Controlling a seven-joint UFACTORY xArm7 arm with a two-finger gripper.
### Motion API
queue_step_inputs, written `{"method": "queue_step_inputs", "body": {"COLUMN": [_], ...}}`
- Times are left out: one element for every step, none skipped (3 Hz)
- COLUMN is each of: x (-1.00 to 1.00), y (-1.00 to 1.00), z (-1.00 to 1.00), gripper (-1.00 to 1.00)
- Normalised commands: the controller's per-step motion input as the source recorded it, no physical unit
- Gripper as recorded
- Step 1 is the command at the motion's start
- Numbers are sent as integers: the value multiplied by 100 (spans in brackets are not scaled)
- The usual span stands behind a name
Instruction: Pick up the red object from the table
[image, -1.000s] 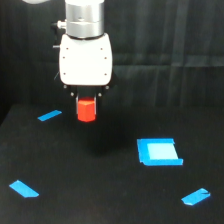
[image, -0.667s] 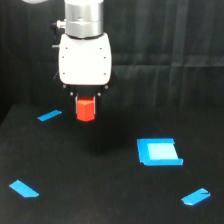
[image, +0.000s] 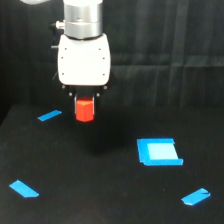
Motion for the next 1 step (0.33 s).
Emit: {"method": "queue_step_inputs", "body": {"x": [0], "y": [1], "z": [-3], "gripper": [-99]}}
